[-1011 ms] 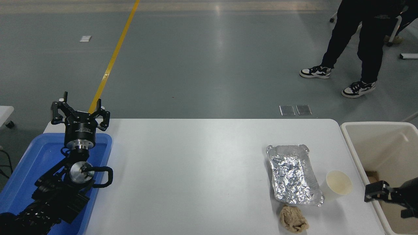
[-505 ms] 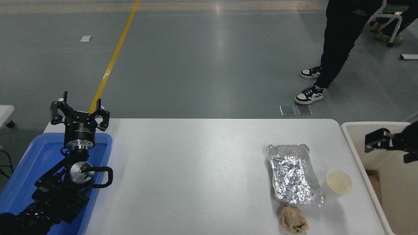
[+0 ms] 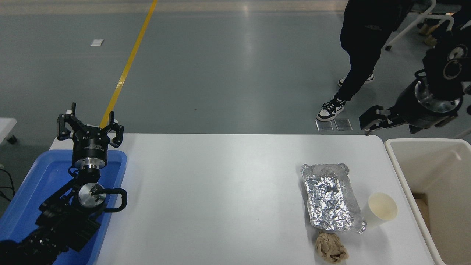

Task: Pick up paper cup place in dustbin

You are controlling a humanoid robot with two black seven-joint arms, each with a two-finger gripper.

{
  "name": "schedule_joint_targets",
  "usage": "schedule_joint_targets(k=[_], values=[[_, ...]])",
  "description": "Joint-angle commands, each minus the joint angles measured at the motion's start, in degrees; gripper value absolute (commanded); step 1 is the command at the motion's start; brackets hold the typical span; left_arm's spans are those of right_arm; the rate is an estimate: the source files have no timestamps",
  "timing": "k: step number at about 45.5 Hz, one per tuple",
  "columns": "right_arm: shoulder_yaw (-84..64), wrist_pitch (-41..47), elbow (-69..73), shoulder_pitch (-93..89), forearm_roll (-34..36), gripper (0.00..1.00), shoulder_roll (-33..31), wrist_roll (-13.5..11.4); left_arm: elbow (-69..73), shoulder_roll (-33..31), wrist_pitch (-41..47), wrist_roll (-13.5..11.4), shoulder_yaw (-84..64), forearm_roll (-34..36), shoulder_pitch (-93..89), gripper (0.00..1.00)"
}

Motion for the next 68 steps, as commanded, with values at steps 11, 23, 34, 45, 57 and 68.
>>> schedule_joint_targets(k=[11,23,34,45,57,68], values=[[5.5,11.2,5.5,8.1,12.0,1.00,2.7,1.6,0.0,0.0,0.0,0.1,0.0,0.0,0.0,0.99],[4.4,13.1,4.8,4.7,10.1,1.00,0.7,2.7,0.0,0.0,0.0,0.1,0.0,0.1,0.0,0.99],[1.7,13.1,4.2,2.4,2.7,1.00,-1.2,2.7,0.0,0.0,-0.1,0.1,0.0,0.1,0.0,0.99],[1.7,9.6,2.7,-3.2,-6.3,1.00,-4.4,2.7,0.0,0.0,0.0,0.1,0.0,0.0,0.0,0.99],[-0.3,1.5,-4.4,-17.6,-20.5,1.00,-8.7,2.7,0.0,0.0,0.0,0.1,0.0,0.0,0.0,0.99],[1.7,-2.9,-13.4,-31.5,-21.6,1.00,-9.8,2.7,0.0,0.0,-0.1,0.1,0.0,0.0,0.0,0.99]])
